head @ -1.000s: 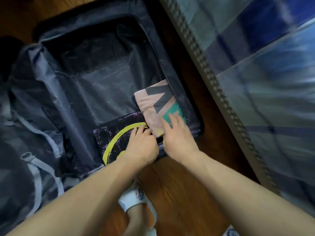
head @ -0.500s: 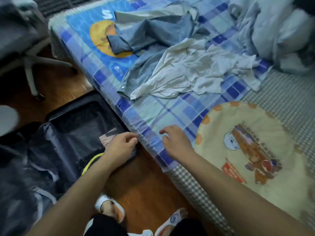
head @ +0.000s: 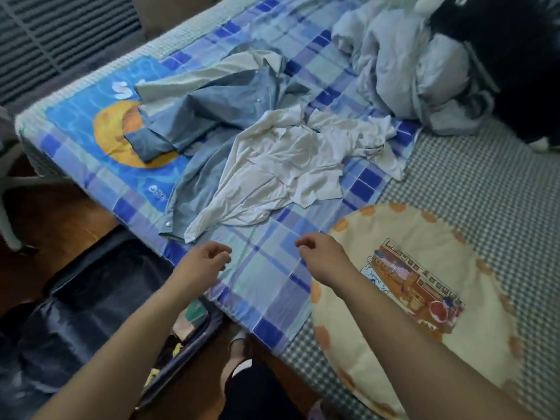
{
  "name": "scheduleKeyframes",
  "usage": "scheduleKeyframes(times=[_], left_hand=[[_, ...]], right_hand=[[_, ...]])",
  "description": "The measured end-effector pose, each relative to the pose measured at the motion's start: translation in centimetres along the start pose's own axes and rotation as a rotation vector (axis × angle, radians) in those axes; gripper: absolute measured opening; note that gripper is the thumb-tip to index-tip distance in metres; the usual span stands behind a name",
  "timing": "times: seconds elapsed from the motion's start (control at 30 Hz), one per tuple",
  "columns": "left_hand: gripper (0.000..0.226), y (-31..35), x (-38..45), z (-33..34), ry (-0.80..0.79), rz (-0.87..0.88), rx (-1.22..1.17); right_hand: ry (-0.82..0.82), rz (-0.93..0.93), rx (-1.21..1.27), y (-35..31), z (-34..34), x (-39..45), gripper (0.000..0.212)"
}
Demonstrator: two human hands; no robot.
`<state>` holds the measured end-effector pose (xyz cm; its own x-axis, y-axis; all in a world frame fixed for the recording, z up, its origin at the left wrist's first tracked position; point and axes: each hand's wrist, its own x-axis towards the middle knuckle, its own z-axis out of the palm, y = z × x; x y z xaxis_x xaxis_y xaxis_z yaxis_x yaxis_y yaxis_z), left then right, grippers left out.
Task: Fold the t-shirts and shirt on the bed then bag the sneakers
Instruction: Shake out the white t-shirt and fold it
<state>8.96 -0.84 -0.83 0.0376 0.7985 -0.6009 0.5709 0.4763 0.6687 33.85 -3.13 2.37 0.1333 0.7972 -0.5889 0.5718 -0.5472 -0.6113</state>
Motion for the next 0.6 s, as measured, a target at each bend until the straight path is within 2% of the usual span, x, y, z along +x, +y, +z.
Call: scheduleKeyframes(times=[0.13,0.23,0.33,0.43,0.5,0.6], left_hand=[[0.034,0.2,13.7,0.5,-0.063,0.040,0.302],[0.051,-3.0,21.8,1.0,-0.161,0.079,0.559],[0.058,-6.5,25.8,1.8,-0.250,0.097,0.762],[0.053,-8.0,26.4,2.3,-0.205,0.152,0.786],[0.052,-8.1,26.3,2.2,-0.159,0.183,0.745],[0.050,-7.6,26.0,1.4,-0.071,0.102,0.582]], right_hand=[[0.030,0.156,-0.018,-0.6,0.3,9.0,0.030],[0.008,0.230,-0.139,0.4,1.5,17.6,0.036],[-0.036,0.309,-0.417,2.4,2.9,24.1,0.053],[0.022,0.238,-0.583,4.0,4.4,27.3,0.058],[0.146,0.219,-0.495,4.4,4.5,27.5,0.044],[0.448,0.176,-0.129,3.9,3.2,24.3,0.023]])
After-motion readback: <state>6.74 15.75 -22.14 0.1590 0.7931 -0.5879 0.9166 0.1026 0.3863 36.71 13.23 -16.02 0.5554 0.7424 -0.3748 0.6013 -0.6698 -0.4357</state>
